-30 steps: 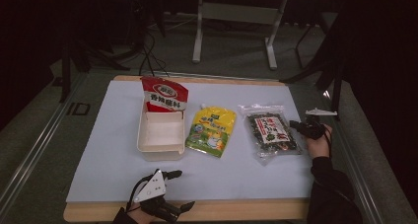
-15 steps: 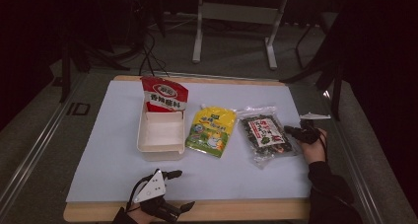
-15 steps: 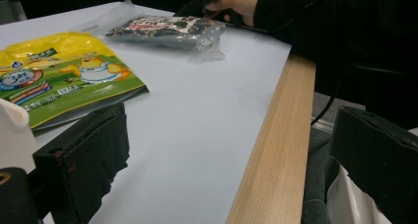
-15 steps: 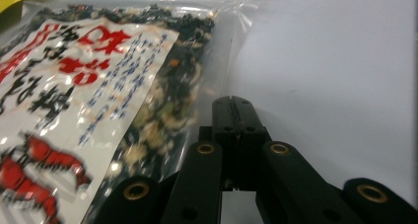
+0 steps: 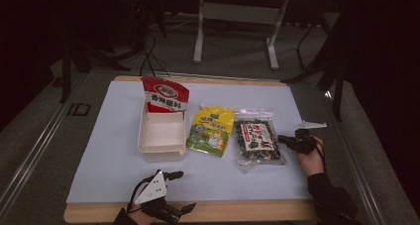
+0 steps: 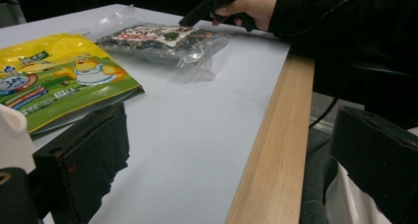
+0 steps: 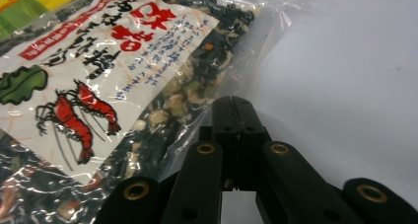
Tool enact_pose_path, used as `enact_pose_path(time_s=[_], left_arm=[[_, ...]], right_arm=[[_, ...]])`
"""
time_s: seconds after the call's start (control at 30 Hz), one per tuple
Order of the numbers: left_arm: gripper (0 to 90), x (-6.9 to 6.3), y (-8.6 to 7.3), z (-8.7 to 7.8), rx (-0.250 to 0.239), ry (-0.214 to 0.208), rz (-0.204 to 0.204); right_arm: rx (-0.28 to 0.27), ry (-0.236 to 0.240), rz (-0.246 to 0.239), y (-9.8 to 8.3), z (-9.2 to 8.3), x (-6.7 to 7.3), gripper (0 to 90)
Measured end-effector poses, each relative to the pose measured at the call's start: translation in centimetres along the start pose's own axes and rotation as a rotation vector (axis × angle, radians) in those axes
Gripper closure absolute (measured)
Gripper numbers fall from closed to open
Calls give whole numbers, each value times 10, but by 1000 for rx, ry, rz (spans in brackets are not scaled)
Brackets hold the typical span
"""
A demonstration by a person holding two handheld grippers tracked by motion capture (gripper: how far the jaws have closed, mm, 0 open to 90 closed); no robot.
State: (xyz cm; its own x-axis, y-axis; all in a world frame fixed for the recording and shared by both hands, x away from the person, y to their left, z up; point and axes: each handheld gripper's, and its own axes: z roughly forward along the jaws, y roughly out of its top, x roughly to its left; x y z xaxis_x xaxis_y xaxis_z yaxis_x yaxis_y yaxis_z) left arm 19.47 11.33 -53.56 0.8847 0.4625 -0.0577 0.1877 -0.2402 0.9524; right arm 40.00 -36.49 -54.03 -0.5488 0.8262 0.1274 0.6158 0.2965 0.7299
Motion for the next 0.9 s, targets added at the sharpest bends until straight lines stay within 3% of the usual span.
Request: enact_pose_path(time_s=[0.2, 0.43, 0.9], left_arm=[[30, 0, 0, 0, 3, 0, 0], [30, 0, -1, 0, 5, 0, 0], [30, -1, -4, -3, 9, 19, -9]], right_arm=[[-38, 12, -16, 19, 0, 4, 898], [-80, 21, -42, 54, 14, 9, 898], [-77, 16, -42, 99, 45, 7, 898]])
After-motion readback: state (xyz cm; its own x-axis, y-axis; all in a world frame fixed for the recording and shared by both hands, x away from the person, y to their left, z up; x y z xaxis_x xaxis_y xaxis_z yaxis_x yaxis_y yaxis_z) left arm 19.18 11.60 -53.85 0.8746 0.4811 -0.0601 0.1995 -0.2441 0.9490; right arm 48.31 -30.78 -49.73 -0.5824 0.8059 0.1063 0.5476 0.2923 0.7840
